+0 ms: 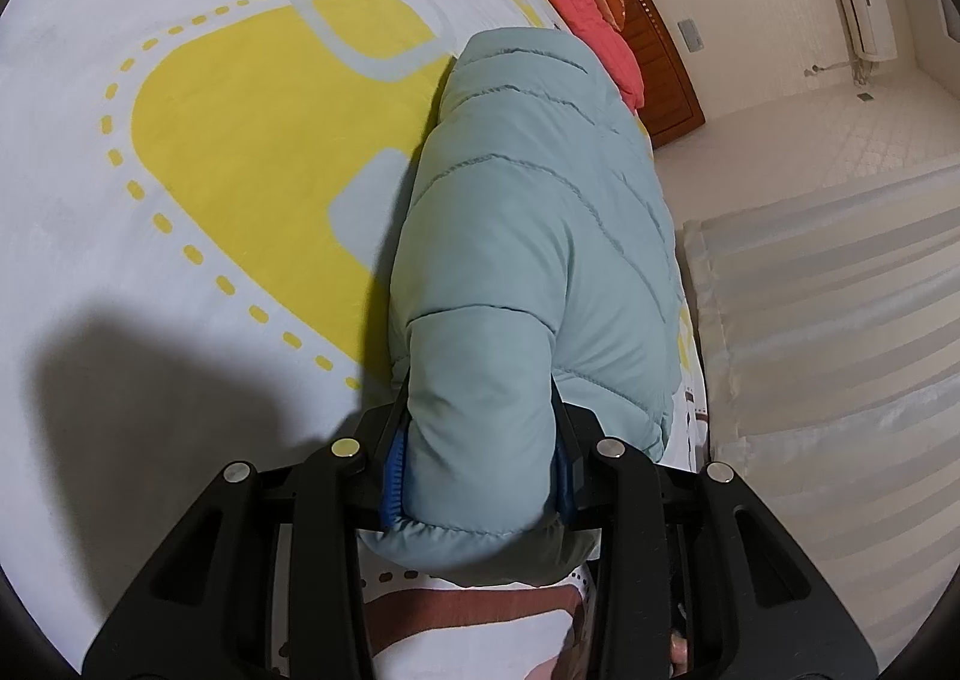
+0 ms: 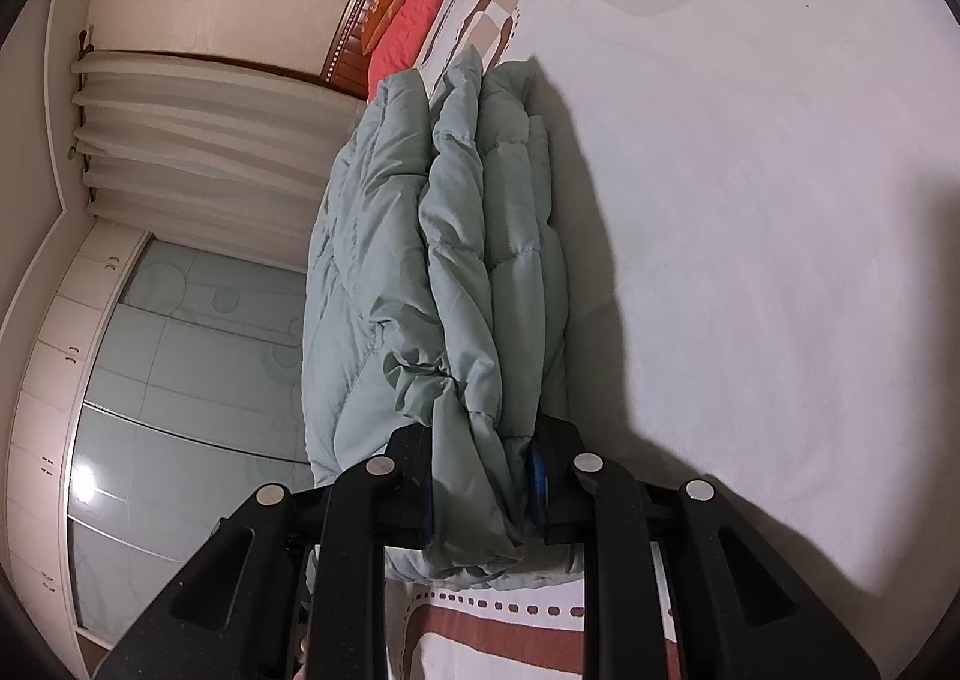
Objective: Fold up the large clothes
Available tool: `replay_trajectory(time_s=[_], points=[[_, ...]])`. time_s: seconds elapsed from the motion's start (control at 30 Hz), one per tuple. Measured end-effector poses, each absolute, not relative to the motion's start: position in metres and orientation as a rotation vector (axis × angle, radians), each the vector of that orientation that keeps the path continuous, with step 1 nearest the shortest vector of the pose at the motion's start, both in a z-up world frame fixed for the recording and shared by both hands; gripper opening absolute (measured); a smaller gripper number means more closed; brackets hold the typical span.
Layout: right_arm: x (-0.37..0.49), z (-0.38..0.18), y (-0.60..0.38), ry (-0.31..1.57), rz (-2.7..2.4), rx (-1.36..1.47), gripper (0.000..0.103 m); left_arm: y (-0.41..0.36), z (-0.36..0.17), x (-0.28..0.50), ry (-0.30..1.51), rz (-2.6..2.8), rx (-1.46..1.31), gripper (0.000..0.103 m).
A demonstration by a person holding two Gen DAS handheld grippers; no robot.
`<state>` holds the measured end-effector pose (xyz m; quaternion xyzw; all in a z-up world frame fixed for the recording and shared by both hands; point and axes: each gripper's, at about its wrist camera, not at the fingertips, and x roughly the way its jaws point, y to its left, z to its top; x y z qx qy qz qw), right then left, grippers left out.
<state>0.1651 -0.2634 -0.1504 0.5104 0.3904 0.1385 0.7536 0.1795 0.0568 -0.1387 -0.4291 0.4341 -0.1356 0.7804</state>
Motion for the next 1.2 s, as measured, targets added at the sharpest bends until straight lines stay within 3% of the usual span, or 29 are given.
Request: replay_trajectory(time_s=[0.33,0.43,0.7,1.07,1.2], points=[[0.161,-0.151,-0.258,0.824,0.28,1.105,0.023,0.053,-0.139,0.174,0.916,-0.274,-0.894,0.039],[0.158,-0.151,-0.26,0.813,0.285,1.119,0.027,0.054,-0.14,0.173,0.922,-0.25,-0.886,0.054],[0.142,-0.143,-0.272,0.78,0.246,1.13,0.051,0.061,-0.125,0.163,0.896,-0.189,-0.805,0.075],[0.113,-0.127,-0.288,0.803,0.088,1.034,0.058,0.067,-0.099,0.147,0.874,-0.076,-0.607,0.078],[0.101,-0.12,-0.293,0.841,-0.009,0.926,0.058,0.064,-0.085,0.137,0.844,-0.002,-0.495,0.083]])
